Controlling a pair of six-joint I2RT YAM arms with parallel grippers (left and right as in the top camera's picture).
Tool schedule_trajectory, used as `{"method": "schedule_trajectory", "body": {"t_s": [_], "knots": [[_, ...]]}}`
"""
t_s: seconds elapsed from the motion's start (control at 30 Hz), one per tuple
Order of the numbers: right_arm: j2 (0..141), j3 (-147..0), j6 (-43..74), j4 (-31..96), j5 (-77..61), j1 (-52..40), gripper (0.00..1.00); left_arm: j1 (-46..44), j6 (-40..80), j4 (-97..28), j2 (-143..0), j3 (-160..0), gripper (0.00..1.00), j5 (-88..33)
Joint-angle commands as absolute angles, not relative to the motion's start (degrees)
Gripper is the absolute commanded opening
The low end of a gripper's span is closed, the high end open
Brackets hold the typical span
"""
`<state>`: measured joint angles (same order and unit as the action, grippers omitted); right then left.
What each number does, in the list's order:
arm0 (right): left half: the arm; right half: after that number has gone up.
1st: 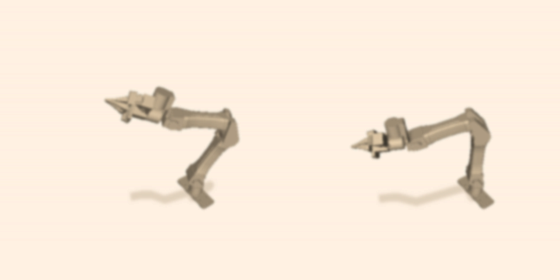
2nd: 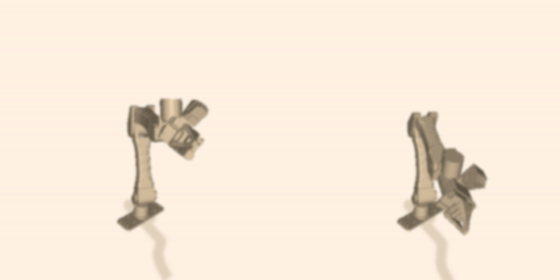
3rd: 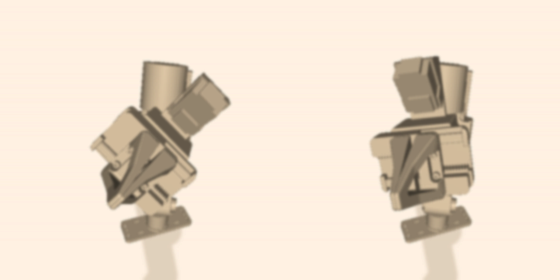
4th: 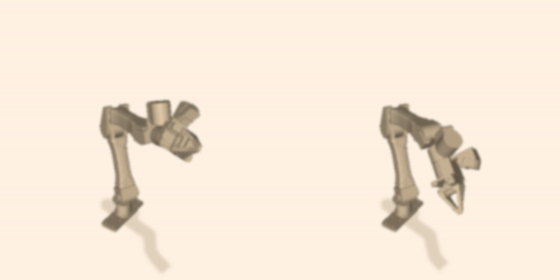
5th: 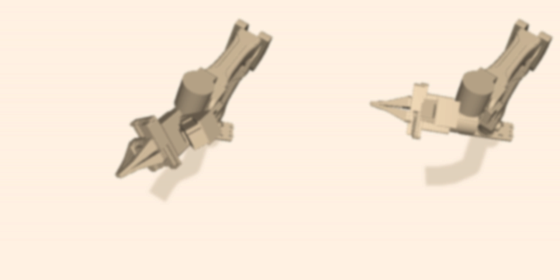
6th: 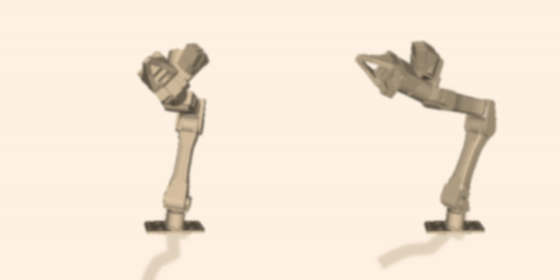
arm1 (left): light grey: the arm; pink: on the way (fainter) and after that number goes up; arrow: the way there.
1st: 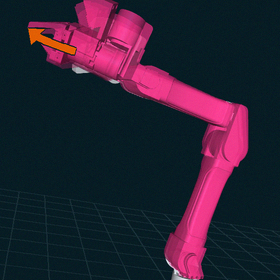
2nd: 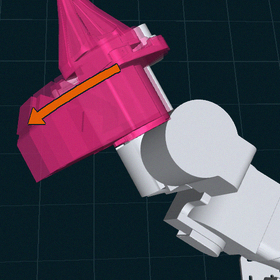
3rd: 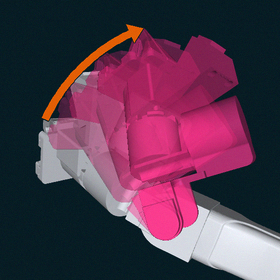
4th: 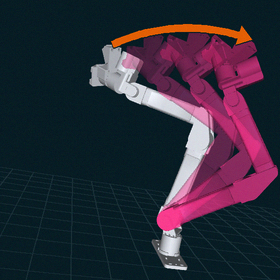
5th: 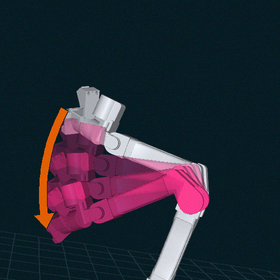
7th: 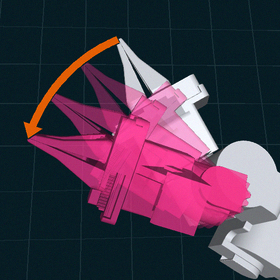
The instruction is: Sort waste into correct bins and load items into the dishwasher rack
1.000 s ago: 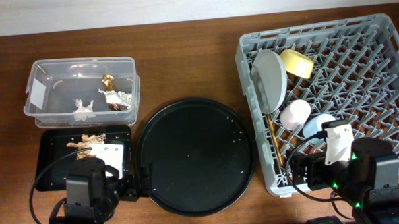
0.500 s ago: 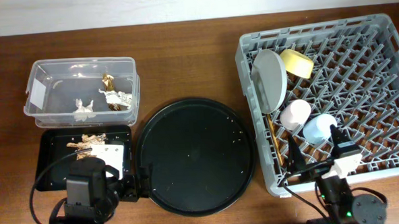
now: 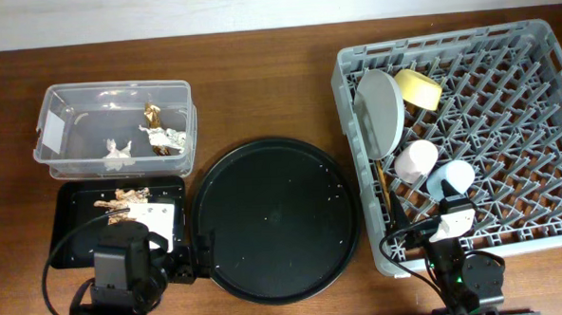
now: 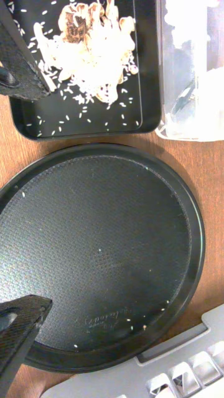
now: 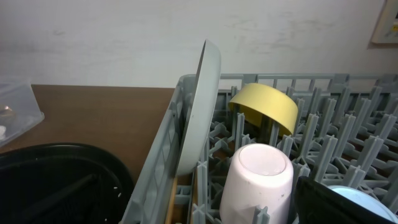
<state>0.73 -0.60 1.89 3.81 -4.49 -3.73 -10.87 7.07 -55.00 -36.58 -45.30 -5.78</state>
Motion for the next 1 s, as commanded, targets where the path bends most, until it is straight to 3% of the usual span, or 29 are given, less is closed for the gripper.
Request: {"method": "schedule_trajectory", "body": {"t_s": [0.0,0.2,0.43,0.47,0.57,0.97], "knots": [[0.4,-0.3,1.9,4.1,-4.0,-3.4,0.99,-11.1,6.3,-54.9,-36.4,-45.2,0.99,-5.6],[0.4,-0.3,1.9,4.1,-4.0,-3.4,0.99,-11.0,6.3,-51.1,-30.8,-40.7,0.99,0.2],[0.4,-0.3,1.9,4.1,-4.0,-3.4,0.99,-7.1,6.3,-10.0,-3.0,-6.0,0.99,0.6],[0.4,-0.3,1.9,4.1,-4.0,-3.4,0.99,-6.4,5.4,0.4,-1.0,-1.5,0.99,0.8],[0.4,-0.3,1.9,4.1,-4.0,-3.4,0.99,-6.0,0.6,-3.9,-0.3,-0.5,0.99,-0.6],[0.4,-0.3,1.9,4.1,-4.0,-3.4,0.99,-6.0,0.6,-4.7,-0.3,-0.5,0.99,-0.6]]}}
